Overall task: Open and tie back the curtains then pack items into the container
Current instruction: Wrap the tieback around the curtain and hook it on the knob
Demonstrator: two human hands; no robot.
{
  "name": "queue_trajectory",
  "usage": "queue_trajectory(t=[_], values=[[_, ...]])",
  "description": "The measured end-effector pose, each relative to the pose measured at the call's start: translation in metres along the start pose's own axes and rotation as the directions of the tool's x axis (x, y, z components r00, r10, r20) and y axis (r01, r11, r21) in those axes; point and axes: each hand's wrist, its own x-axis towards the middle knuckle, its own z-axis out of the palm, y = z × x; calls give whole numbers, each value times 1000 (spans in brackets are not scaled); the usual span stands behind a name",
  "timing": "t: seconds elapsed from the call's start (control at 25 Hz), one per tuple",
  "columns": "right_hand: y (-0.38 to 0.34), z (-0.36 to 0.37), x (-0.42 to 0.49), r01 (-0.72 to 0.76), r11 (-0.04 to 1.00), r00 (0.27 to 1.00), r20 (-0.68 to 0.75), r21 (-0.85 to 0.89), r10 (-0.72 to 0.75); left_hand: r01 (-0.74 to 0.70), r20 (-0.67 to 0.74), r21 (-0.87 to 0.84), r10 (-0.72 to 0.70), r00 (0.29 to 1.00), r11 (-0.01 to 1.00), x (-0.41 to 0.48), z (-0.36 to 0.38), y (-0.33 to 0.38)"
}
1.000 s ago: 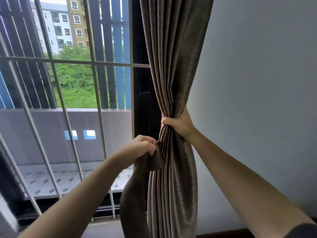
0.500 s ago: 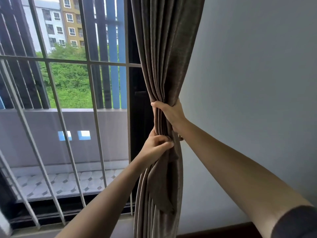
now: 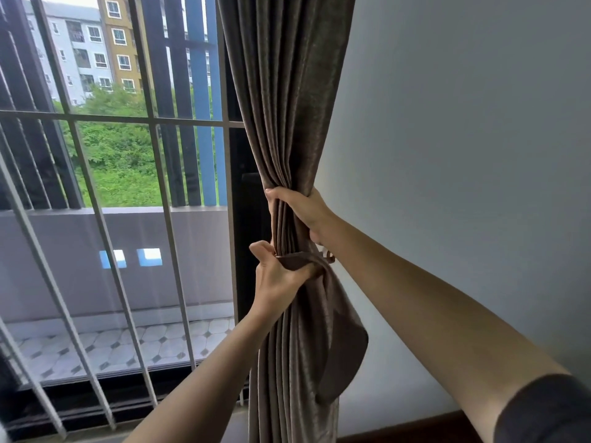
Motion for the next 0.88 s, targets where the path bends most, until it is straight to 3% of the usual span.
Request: queue_trajectory(t=[0.36,0.44,0.52,0.6,0.68,0.76,0.8,0.88], values=[[-6,-5,-5,-30,998,991,131,-54,37,154,-235,50,-138,962,987,12,20,8],[-8,-13,-4,-17,995,965,258,-101,43,170,-262,71,-146,954,983,13,21,9],[-7,-30,1,7,994,897,440,-108,41,194,-271,109,-159,949,975,14,21,11],[-5,-51,8,19,986,843,533,-165,73,208,-264,136,-167,950,969,15,20,10],[2,-71,10,102,892,876,465,-441,129,193,-246,142,-154,957,971,16,20,9],[17,-87,11,186,609,913,364,-771,183,175,-233,144,-138,963,974,16,20,6],[27,-91,13,208,516,909,359,-831,212,170,-230,147,-134,964,974,16,19,5],[44,-93,14,234,509,882,401,-828,246,166,-216,146,-133,967,975,16,19,4]])
